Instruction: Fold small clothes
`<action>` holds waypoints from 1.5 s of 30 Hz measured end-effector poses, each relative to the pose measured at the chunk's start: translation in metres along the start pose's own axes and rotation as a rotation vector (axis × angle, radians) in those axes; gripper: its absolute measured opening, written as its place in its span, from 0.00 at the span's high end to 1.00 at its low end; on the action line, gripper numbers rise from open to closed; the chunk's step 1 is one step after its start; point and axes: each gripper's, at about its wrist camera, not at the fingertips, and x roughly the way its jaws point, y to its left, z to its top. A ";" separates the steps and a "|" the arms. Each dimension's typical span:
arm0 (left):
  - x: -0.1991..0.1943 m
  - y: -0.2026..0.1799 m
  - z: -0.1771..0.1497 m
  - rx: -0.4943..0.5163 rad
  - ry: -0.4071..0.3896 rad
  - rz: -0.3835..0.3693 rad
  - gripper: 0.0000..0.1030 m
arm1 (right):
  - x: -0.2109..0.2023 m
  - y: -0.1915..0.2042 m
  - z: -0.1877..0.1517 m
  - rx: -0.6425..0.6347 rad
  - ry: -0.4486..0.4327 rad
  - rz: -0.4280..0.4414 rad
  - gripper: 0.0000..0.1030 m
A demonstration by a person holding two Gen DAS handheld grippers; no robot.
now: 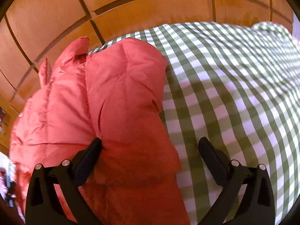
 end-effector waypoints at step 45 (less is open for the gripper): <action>-0.025 0.070 -0.092 -0.316 0.405 -0.498 0.18 | -0.107 -0.046 -0.212 0.038 0.356 0.637 0.44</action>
